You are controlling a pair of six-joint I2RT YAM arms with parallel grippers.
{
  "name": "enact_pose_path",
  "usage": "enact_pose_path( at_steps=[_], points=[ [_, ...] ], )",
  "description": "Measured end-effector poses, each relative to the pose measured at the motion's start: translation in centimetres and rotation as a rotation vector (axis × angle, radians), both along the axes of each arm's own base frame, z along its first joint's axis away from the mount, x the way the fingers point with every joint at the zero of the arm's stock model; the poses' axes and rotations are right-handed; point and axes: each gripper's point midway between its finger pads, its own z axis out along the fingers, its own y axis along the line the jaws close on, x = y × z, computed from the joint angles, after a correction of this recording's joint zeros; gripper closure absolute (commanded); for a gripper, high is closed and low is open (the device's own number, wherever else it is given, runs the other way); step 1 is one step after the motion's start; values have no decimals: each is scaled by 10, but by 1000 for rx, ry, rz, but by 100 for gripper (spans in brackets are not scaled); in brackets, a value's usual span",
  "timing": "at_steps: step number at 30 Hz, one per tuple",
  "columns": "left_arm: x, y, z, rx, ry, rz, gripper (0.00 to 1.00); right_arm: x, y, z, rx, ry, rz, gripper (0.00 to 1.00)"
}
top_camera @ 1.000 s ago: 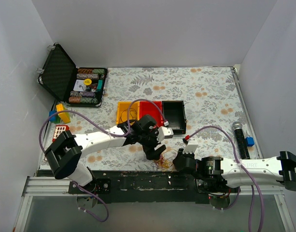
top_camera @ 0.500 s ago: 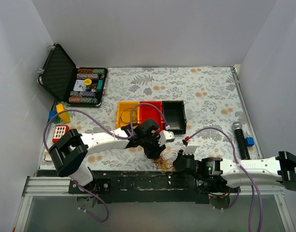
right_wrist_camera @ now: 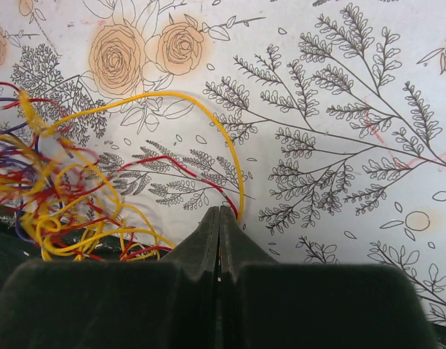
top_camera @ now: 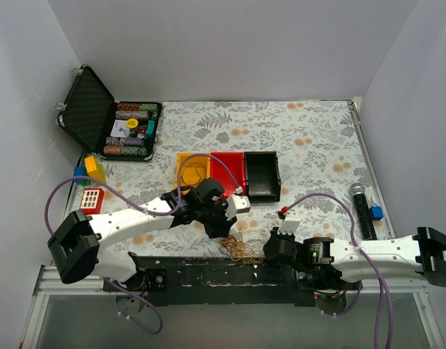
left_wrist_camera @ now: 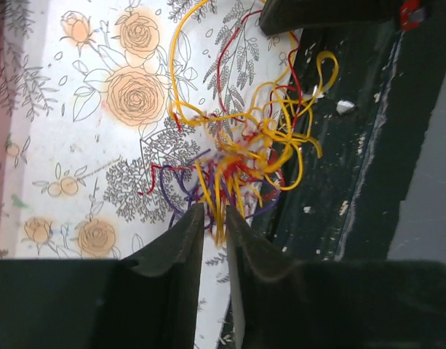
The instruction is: Untangle the cables
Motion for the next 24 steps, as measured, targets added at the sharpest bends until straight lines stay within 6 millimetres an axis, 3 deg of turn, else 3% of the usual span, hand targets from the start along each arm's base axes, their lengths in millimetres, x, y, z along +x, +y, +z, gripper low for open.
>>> enact_pose_path(
  at_steps=[1, 2, 8, 12, 19, 24],
  points=[
    [0, 3, 6, -12, -4, 5, 59, 0, 0, 0, 0, 1, -2, 99],
    [1, 5, 10, -20, -6, 6, 55, 0, 0, -1, -3, 1, -4, 99],
    [-3, 17, 12, -1, 28, 16, 41, 4, 1, 0, -42, 3, -9, 99],
    [4, 24, 10, 16, 26, 38, 39, 8, -1, 0, -70, 0, -16, 99],
    [55, 30, -2, -3, -74, 104, 44, 13, -2, 0, -85, -3, -17, 99],
    [59, 20, -14, -22, -97, 0, 47, 14, -2, 0, -99, 1, -5, 99]
  ],
)
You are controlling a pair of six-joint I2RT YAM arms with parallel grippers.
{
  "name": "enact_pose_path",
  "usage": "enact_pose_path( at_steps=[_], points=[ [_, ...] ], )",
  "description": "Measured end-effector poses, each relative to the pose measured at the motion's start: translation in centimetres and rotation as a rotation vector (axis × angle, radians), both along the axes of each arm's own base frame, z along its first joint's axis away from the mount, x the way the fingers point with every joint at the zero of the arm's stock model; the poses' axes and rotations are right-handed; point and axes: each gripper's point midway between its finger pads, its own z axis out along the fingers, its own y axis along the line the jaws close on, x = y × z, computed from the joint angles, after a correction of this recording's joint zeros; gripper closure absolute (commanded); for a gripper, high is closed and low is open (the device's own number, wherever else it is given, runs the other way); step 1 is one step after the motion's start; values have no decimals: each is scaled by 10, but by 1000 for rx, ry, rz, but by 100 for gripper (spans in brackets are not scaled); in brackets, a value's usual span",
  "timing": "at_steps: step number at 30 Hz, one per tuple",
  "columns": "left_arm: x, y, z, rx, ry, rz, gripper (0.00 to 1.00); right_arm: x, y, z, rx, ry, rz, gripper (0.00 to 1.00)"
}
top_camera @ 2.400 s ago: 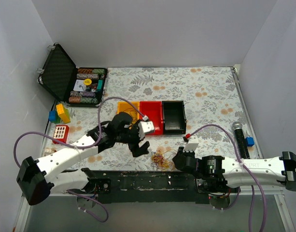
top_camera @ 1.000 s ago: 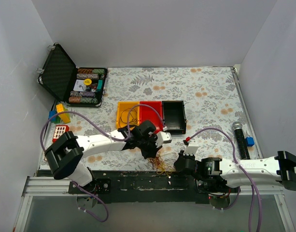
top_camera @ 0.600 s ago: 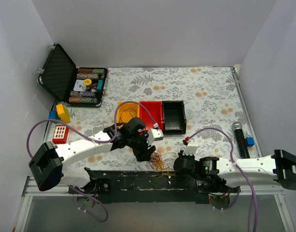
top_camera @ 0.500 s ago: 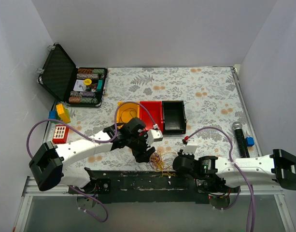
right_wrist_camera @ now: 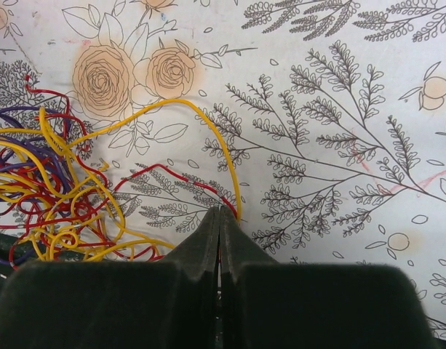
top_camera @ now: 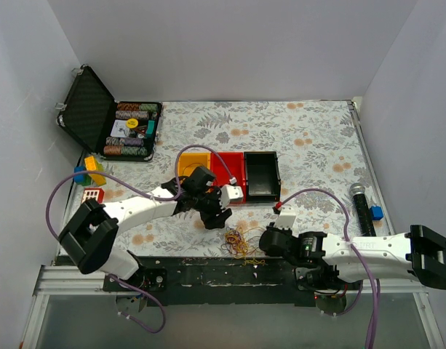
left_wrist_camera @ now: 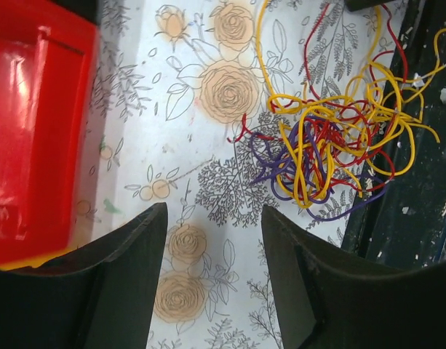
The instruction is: Untangle the cables
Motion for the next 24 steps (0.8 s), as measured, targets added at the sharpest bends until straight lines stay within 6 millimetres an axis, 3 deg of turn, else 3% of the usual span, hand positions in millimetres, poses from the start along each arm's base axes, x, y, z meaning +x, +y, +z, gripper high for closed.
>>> enact_pose_path(
  at_steps=[5, 13, 19, 21, 24],
  points=[
    [-9, -12, -9, -12, 37, -121, 48, 4, -1, 1, 2, 6, 0, 99],
    [-25, -28, -7, -55, 70, -259, 54, 8, 0, 2, 13, 7, 6, 99],
    [-38, -28, -19, -31, 110, -309, 56, 9, 2, 2, 21, 6, 16, 99],
    [-42, -29, -19, -31, 114, -320, 62, 10, 2, 1, 24, 7, 17, 99],
    [-48, -32, -18, -34, 128, -331, 81, 10, 3, 1, 32, 9, 17, 99]
  ],
)
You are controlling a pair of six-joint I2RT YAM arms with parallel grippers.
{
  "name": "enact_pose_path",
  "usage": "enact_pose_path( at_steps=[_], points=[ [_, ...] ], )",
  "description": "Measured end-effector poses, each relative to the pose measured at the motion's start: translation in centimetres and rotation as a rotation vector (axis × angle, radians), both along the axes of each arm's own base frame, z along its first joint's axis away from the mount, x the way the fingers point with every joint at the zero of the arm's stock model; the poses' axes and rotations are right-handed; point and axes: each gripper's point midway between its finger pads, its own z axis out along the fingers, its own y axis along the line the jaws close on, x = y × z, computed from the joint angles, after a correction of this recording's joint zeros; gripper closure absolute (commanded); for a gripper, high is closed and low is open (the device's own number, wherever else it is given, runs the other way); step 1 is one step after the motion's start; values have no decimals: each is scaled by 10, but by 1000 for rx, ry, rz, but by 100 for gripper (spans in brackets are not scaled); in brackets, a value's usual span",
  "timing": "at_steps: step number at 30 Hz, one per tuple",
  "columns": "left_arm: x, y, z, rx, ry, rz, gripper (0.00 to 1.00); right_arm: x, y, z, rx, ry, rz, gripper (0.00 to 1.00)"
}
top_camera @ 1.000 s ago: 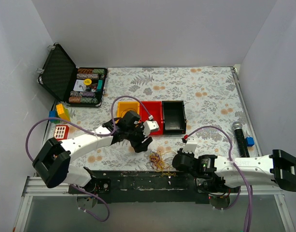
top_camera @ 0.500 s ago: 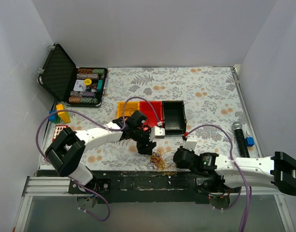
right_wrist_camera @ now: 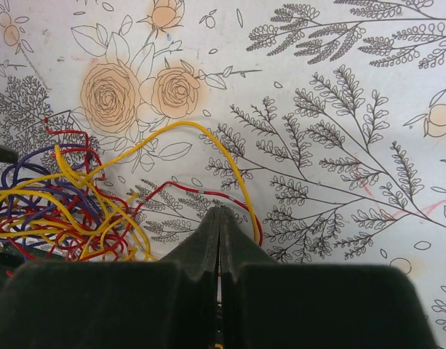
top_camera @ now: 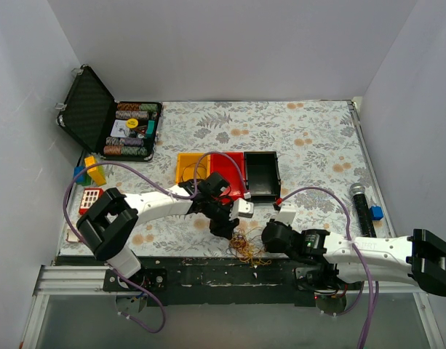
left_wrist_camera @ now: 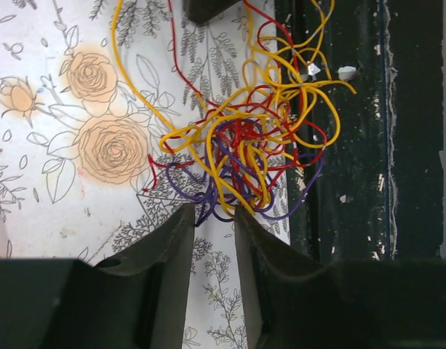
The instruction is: Untangle the cables
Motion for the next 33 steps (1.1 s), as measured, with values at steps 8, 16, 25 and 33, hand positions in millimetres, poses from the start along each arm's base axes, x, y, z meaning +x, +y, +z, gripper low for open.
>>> enact_pose_path(
  at_steps=[8, 16, 25, 33],
  points=[
    [-9, -2, 1, 6, 36, 1, 100, 1, 1, 1, 9, 0, 2, 99],
    [-3, 18, 17, 31, 16, 98, 100, 1, -3, 3, 30, -4, -7, 99],
    [30, 62, 64, -8, -43, 309, 100, 1, -9, -3, 10, 5, -33, 99],
    [52, 110, 100, 12, -210, 475, 100, 6, -14, -2, -60, 36, -128, 99]
  ],
)
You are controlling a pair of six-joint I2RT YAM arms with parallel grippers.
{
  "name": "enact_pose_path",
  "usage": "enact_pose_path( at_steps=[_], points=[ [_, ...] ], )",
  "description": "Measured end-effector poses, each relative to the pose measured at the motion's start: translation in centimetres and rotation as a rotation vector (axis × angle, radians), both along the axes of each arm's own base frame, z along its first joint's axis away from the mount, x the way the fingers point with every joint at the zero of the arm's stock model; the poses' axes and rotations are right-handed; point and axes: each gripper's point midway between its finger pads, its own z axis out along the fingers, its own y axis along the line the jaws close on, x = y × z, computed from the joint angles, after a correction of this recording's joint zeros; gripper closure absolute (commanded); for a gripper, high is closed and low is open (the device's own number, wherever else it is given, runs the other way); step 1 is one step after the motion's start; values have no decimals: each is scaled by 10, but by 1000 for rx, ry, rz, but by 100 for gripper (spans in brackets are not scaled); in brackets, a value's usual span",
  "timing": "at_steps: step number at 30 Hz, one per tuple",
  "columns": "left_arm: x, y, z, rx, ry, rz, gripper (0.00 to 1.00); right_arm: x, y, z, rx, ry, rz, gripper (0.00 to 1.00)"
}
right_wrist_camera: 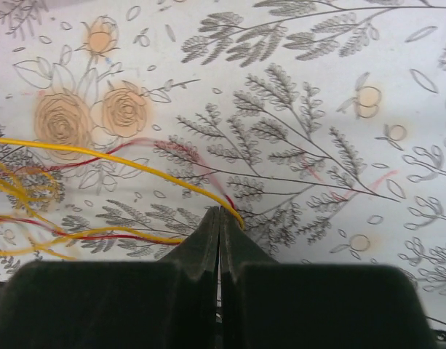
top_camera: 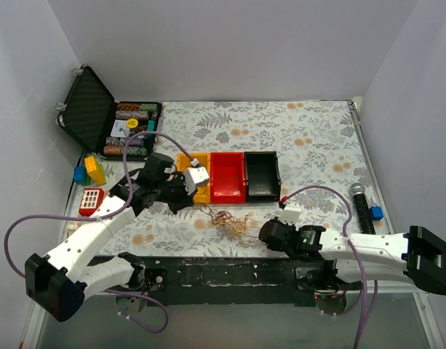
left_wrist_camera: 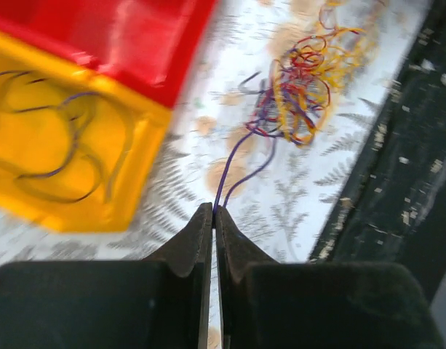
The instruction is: Untangle the cables
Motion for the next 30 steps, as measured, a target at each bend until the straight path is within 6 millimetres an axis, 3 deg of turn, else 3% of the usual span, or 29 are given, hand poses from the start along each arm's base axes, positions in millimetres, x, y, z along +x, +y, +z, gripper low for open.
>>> enact_pose_path(
  at_steps=[8, 13, 17, 23, 26, 27, 30],
  points=[
    [66, 70, 71, -38, -210, 339, 100, -2, -34, 2, 14, 13, -109, 99],
    [79, 105, 88, -41, -233, 454, 100, -6, -50, -1, -15, 30, -140, 99],
    [61, 98, 98, -70, -230, 370, 100, -7, -56, 5, -70, 33, -130, 99],
    [10, 69, 141, -219, -348, 107, 100, 14, -16, 57, 50, -93, -2, 99],
    [-9, 59, 174, -285, -430, 13, 100, 22, 1, 79, 94, -146, 48, 86],
    [-15, 55, 184, -306, -455, -26, 100, 23, 5, 83, 103, -158, 62, 77],
    [-32, 46, 197, -350, -482, -129, 100, 25, 14, 89, 118, -185, 109, 63]
  ],
)
